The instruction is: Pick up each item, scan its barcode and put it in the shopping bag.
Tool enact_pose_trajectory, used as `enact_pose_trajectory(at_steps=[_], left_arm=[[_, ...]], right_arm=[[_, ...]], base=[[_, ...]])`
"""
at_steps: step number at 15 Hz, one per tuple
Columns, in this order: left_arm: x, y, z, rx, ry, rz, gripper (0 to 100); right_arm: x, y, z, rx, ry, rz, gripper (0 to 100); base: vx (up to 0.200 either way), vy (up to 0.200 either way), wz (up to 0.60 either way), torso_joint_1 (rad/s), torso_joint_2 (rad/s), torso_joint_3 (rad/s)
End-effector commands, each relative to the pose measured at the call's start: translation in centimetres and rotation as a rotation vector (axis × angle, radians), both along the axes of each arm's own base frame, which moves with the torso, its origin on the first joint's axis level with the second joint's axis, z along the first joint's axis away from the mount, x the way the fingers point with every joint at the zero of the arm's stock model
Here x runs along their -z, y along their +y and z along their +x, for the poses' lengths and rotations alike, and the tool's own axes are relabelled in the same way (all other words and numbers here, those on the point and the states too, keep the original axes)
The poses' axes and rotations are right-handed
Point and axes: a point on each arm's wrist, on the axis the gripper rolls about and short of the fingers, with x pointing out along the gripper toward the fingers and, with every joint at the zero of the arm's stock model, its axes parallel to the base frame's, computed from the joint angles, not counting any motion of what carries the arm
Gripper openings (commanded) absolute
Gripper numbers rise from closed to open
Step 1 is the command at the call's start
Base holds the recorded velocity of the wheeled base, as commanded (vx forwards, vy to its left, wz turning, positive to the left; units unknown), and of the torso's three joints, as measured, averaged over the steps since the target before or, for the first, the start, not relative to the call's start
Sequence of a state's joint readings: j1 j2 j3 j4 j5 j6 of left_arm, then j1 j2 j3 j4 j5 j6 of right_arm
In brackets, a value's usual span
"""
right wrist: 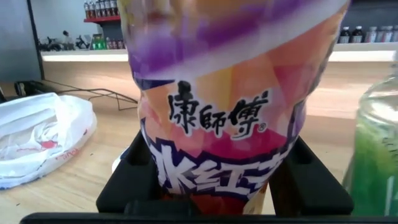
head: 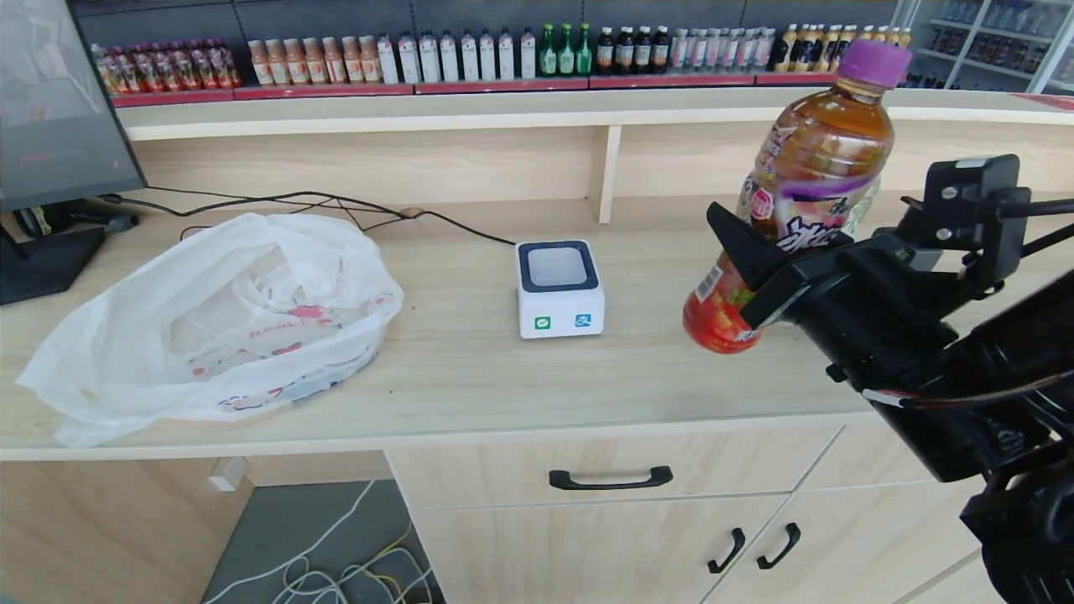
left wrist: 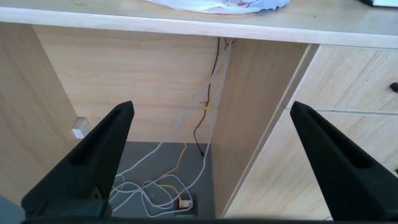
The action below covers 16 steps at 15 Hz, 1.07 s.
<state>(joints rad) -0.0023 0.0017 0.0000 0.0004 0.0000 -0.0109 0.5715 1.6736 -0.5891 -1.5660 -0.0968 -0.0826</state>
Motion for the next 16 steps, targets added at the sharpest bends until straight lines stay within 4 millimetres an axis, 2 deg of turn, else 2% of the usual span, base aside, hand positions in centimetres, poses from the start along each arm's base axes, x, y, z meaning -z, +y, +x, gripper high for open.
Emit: enact_pose_trajectory(at_steps=[1,5,7,10,16], left_arm=[[0.0,0.0,0.0,-0.001,-0.001,0.000,100],[0.0,0.0,0.0,-0.001,-0.001,0.000,100],[0.0,0.0,0.0,-0.001,-0.001,0.000,100],[0.0,0.0,0.0,-0.001,-0.001,0.000,100],[0.0,0.0,0.0,-0.001,-0.001,0.002,100]], right_arm=[[0.1,0.0,0.1,0.003,-0.001,-0.001,0],[0.2,0.1,0.4,0.004,-0.001,-0.005,0],[-0.3,0.3,0.7,0.004,-0.017,0.005,0],[0.7,0.6,1.1,0.009,0.009,-0.026,0],[0.5,2.6,4.7,0.072,-0.076,-0.101,0]], base=[[0.000,0.200,0.00,0.007,0.01,-0.002],[0.000,0.200,0.00,0.002,0.00,0.004],[0.000,0.000,0.00,0.000,0.00,0.000],[0.000,0.000,0.00,0.000,0.00,0.000],[0.000,0.000,0.00,0.000,0.00,0.000]])
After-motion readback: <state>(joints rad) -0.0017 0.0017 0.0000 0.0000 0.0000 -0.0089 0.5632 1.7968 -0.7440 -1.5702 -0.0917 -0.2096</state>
